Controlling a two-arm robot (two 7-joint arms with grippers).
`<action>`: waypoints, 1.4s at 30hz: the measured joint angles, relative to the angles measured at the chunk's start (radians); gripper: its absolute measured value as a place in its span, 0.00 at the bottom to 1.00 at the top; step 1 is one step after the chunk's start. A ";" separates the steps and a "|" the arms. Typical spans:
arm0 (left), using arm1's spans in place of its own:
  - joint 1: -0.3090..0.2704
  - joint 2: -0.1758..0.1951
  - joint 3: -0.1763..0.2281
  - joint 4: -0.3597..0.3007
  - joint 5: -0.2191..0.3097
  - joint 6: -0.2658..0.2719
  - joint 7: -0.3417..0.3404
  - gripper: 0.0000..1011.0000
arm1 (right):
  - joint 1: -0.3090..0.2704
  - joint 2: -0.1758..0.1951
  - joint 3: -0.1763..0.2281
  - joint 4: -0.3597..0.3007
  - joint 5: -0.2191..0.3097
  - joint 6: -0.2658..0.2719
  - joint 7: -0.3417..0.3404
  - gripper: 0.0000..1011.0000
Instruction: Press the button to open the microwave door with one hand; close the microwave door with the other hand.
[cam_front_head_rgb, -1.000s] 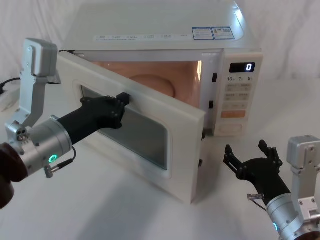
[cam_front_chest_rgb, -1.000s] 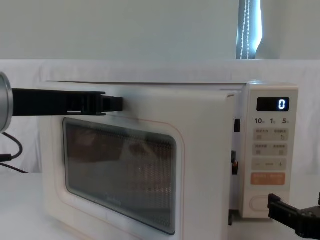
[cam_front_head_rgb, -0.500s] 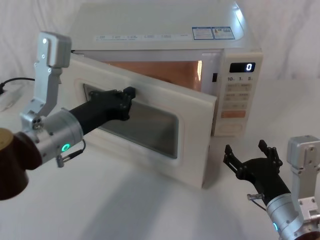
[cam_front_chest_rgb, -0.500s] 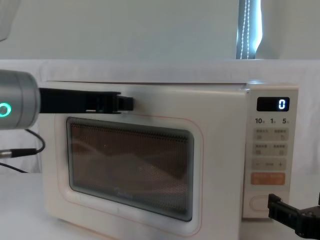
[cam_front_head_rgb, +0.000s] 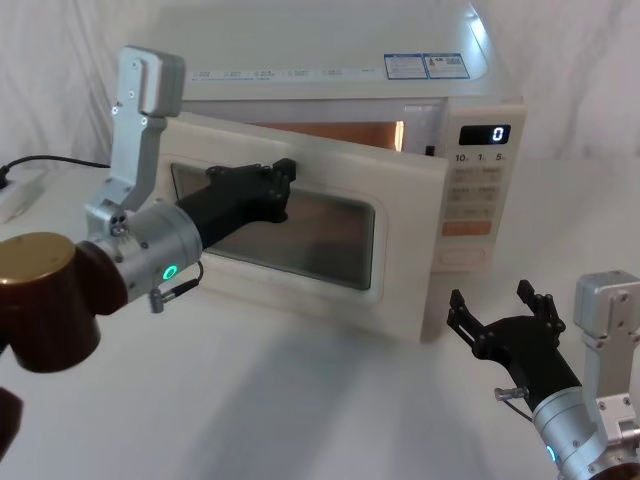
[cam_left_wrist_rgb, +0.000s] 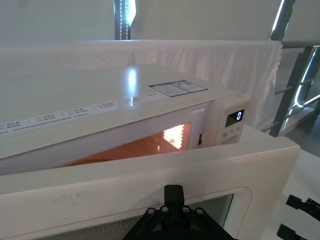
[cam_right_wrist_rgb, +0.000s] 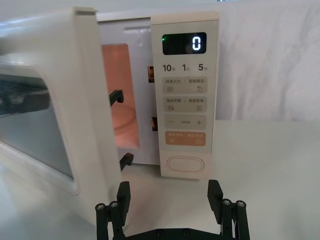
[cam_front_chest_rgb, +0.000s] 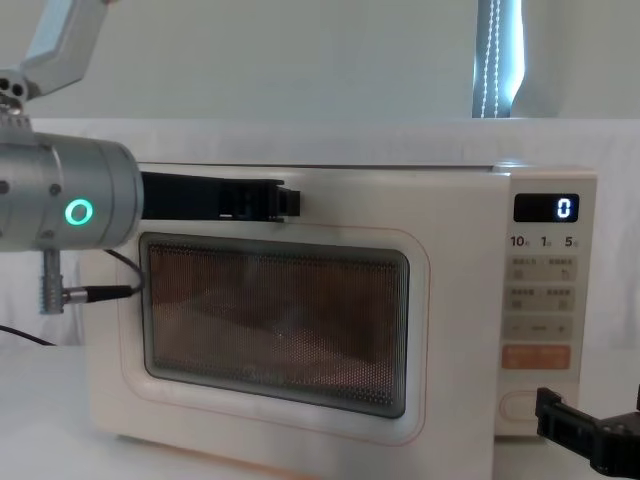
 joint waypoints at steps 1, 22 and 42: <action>-0.003 -0.004 0.000 0.004 0.002 0.001 0.002 0.00 | 0.000 0.000 0.000 0.000 0.000 0.000 0.000 0.99; -0.047 -0.086 -0.002 0.078 0.083 0.023 0.031 0.00 | 0.000 0.000 0.000 0.000 0.000 0.000 0.000 0.99; -0.069 -0.160 -0.023 0.138 0.150 0.027 0.048 0.00 | 0.000 0.000 0.000 0.000 0.000 0.000 0.000 0.99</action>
